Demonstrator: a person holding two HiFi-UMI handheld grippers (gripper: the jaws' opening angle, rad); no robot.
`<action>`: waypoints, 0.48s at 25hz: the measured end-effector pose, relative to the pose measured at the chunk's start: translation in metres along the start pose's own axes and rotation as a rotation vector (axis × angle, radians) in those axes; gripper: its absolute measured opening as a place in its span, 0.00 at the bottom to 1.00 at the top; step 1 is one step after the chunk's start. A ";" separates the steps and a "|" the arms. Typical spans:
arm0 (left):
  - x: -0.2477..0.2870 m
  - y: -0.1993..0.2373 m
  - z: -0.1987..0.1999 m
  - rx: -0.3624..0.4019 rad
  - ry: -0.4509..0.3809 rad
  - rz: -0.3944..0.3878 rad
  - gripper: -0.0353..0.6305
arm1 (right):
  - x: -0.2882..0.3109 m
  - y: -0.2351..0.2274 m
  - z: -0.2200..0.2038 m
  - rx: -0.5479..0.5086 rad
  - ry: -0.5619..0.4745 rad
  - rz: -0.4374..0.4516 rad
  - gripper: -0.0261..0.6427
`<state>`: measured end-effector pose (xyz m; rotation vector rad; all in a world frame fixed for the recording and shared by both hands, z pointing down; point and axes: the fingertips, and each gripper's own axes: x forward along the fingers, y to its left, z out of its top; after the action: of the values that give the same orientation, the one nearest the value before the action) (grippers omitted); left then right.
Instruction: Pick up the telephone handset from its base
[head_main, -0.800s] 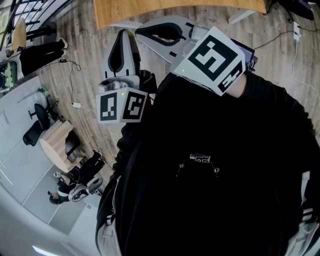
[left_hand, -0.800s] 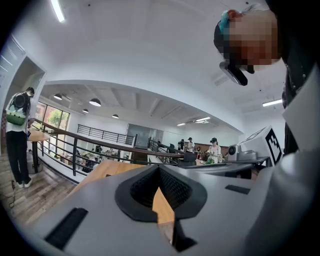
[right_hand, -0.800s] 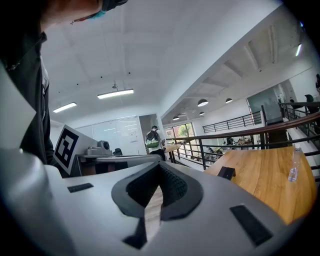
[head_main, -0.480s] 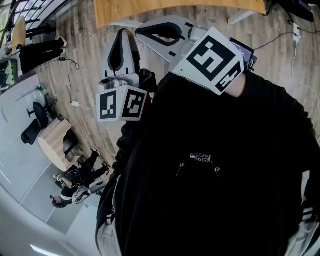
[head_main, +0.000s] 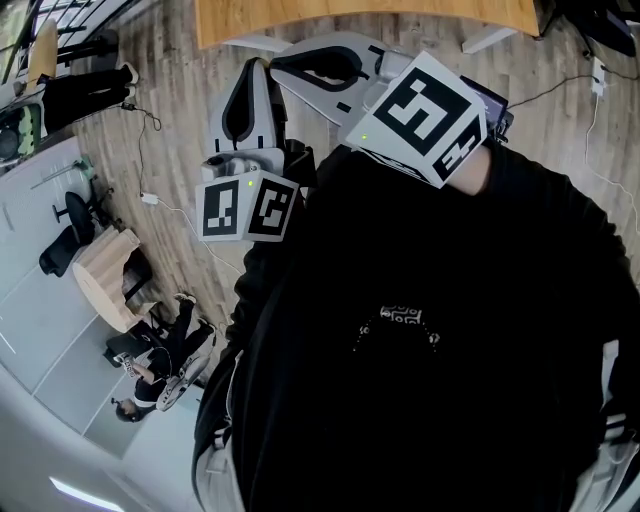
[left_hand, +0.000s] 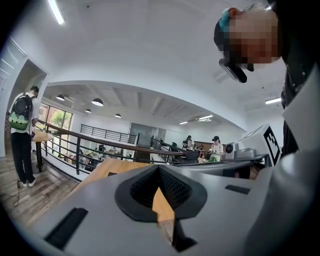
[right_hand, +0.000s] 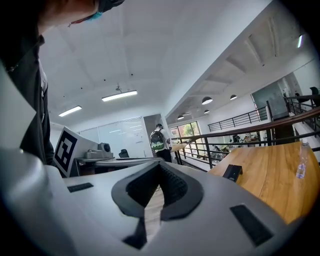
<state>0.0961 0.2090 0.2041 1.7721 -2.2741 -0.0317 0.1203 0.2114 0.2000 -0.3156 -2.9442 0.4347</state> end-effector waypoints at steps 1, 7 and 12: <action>-0.001 0.000 0.000 -0.001 0.002 0.002 0.06 | 0.000 0.001 -0.001 0.002 0.001 0.005 0.06; -0.004 -0.006 -0.008 -0.005 0.013 0.006 0.06 | -0.006 0.003 -0.007 0.013 0.004 0.012 0.06; 0.001 -0.010 -0.015 -0.015 0.025 -0.005 0.06 | -0.011 -0.002 -0.013 0.029 0.010 0.008 0.06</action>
<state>0.1090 0.2073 0.2170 1.7610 -2.2462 -0.0279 0.1324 0.2105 0.2113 -0.3257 -2.9253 0.4759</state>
